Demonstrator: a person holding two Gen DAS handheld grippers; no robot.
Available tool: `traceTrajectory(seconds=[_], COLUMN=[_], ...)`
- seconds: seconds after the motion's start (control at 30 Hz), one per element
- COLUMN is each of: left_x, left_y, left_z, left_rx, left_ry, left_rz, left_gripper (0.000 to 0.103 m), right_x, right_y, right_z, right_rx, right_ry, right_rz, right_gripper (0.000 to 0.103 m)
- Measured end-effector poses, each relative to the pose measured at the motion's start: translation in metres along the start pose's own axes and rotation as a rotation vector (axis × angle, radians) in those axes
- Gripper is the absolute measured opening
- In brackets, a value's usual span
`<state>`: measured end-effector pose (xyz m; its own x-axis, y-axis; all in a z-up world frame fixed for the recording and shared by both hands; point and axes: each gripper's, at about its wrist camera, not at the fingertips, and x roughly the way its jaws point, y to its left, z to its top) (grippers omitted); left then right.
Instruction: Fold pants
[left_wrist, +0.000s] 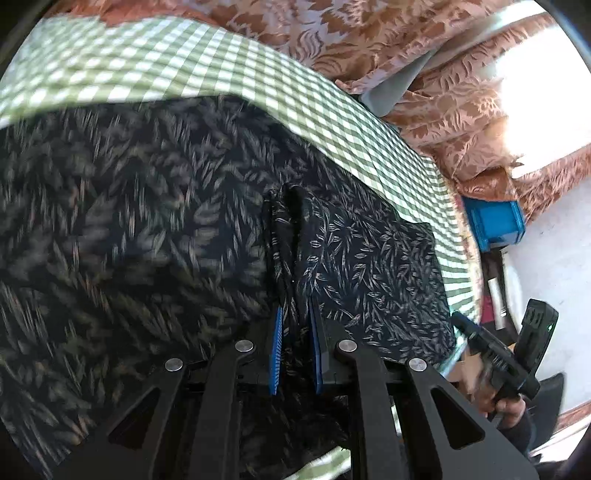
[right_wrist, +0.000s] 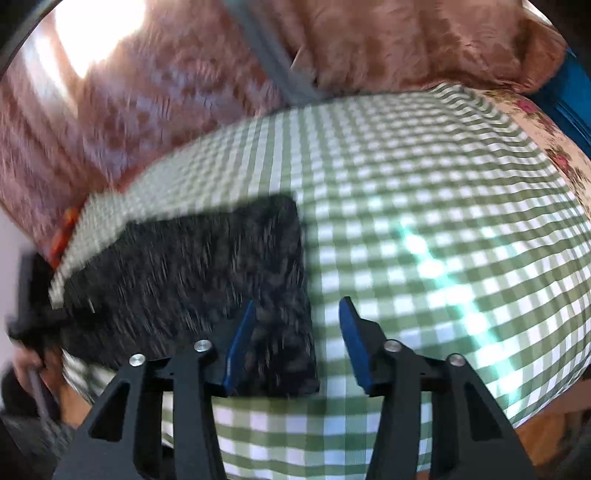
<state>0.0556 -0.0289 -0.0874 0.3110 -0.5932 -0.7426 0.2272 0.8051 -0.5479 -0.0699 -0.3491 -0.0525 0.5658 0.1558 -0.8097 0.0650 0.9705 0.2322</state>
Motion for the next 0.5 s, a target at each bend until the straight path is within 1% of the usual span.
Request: traceTrajectory(seconds=[0.07, 0.1, 0.17, 0.23, 0.27, 0.3, 0.37, 0.43, 0.5], left_x=[-0.001, -0.003, -0.008, -0.011, -0.012, -0.015, -0.023, -0.034, -0.041], left_y=[-0.008, -0.010, -0.012, -0.007, -0.006, -0.004, -0.002, -0.006, -0.013], left_z=[0.001, 0.001, 0.000, 0.000, 0.000, -0.001, -0.002, -0.005, -0.009], left_rx=[0.034, 0.048, 0.067, 0.032, 0.027, 0.023, 0.003, 0.024, 0.058], left_ry=[-0.003, -0.006, -0.016, -0.022, -0.032, -0.044, -0.073, -0.112, -0.134], left_rz=[0.022, 0.027, 0.030, 0.036, 0.047, 0.045, 0.029, 0.064, 0.083], left_gripper=[0.012, 0.012, 0.012, 0.013, 0.013, 0.013, 0.013, 0.013, 0.014], right_x=[0.014, 0.016, 0.010, 0.001, -0.008, -0.013, -0.011, -0.005, 0.008], right_y=[0.013, 0.014, 0.014, 0.014, 0.016, 0.019, 0.031, 0.047, 0.065], right_z=[-0.017, -0.019, -0.015, -0.007, 0.000, 0.005, 0.019, 0.027, 0.039], right_rx=[-0.087, -0.106, -0.111, -0.108, -0.104, -0.095, -0.095, -0.120, -0.142], right_ry=[0.041, 0.039, 0.035, 0.001, -0.033, -0.059, -0.084, -0.092, -0.097], right_rz=[-0.078, -0.092, -0.090, -0.095, -0.077, -0.042, 0.030, 0.043, 0.064], right_gripper=[0.044, 0.044, 0.045, 0.048, 0.049, 0.053, 0.056, 0.061, 0.062])
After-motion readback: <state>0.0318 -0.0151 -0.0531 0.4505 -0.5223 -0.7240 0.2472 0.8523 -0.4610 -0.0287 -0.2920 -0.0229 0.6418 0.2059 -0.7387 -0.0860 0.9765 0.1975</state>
